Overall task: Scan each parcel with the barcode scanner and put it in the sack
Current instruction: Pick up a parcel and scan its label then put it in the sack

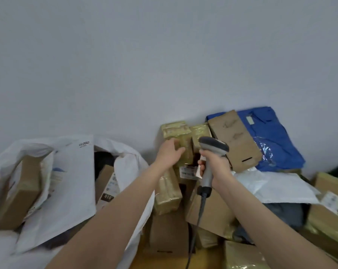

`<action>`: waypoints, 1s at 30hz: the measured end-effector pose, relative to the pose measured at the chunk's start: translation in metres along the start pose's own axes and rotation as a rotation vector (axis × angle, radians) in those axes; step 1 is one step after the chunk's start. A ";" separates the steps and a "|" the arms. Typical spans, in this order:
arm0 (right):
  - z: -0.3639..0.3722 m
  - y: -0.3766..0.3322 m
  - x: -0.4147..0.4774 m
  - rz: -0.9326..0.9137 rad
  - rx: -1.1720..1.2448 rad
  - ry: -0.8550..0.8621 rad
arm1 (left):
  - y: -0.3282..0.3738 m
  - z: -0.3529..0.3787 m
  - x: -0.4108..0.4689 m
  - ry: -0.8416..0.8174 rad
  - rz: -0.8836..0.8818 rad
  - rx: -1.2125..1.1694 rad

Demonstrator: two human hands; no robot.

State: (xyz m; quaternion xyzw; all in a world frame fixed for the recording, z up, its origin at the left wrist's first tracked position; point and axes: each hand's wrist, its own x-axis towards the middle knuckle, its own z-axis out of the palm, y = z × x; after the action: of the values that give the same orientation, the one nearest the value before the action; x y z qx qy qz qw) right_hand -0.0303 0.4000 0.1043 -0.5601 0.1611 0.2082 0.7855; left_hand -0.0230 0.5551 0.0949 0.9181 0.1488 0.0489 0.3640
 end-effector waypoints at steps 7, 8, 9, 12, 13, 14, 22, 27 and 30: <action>-0.098 -0.071 0.052 -0.078 0.081 0.175 | 0.069 0.118 0.045 -0.215 -0.258 -0.416; -0.108 -0.078 0.060 -0.088 0.067 0.193 | 0.072 0.128 0.052 -0.223 -0.315 -0.462; -0.117 -0.083 0.069 -0.096 0.056 0.207 | 0.073 0.138 0.057 -0.221 -0.368 -0.507; -0.134 -0.090 0.092 -0.082 0.041 0.212 | 0.076 0.159 0.071 -0.209 -0.493 -0.667; -0.137 -0.090 0.098 -0.064 0.042 0.206 | 0.077 0.164 0.073 -0.219 -0.516 -0.730; -0.139 -0.090 0.103 -0.044 0.048 0.200 | 0.079 0.168 0.075 -0.233 -0.530 -0.786; -0.151 -0.083 0.097 -0.012 0.159 0.166 | 0.074 0.154 0.056 -0.128 -0.429 -0.916; -0.141 -0.087 0.063 -0.031 0.245 0.094 | 0.065 0.091 0.036 -0.011 -0.172 -0.876; -0.123 -0.084 0.039 0.003 0.285 -0.049 | 0.053 0.041 0.023 0.111 0.037 -0.583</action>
State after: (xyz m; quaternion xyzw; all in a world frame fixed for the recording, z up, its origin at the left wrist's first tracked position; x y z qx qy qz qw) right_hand 0.0435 0.2651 0.1136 -0.4373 0.1707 0.1977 0.8606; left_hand 0.0195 0.4988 0.1006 0.7734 0.1315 0.1462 0.6026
